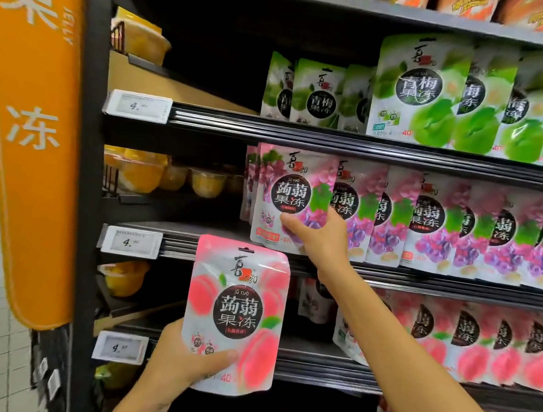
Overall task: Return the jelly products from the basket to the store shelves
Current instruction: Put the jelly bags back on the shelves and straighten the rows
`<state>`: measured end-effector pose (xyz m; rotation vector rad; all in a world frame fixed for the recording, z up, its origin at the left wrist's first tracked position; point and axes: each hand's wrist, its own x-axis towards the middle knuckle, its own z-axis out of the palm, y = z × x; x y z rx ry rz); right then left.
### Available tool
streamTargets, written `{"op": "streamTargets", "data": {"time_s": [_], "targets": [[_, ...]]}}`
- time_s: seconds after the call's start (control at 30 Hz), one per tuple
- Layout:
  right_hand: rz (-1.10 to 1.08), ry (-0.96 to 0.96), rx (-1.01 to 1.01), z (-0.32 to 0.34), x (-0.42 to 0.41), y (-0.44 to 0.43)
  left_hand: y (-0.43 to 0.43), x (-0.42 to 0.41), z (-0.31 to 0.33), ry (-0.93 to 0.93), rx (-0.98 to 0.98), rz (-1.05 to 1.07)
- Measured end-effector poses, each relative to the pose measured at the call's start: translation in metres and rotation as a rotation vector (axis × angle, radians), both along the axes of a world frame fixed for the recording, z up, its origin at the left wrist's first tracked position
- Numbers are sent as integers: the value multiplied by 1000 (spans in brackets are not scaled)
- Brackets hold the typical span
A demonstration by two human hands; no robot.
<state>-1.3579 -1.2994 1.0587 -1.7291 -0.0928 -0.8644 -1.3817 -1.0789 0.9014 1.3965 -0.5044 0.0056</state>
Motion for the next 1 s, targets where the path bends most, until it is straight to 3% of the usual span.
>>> {"op": "streamTargets", "data": {"time_s": [0.27,0.43,0.73,1.0], "targets": [[-163,73,-368,-9,-28,-21,-2,1,-1,-16,-32,-54],[-319,58,-493,-12,-32,-25,-6,2,-1,-23,-37,-65],[-473,102,-482,-16,-21,-19,-11,1,-4,-29,-35,-52],[-364,58,-400,-22,-27,-33,-23,-1,-10,0,-59,-88]]}}
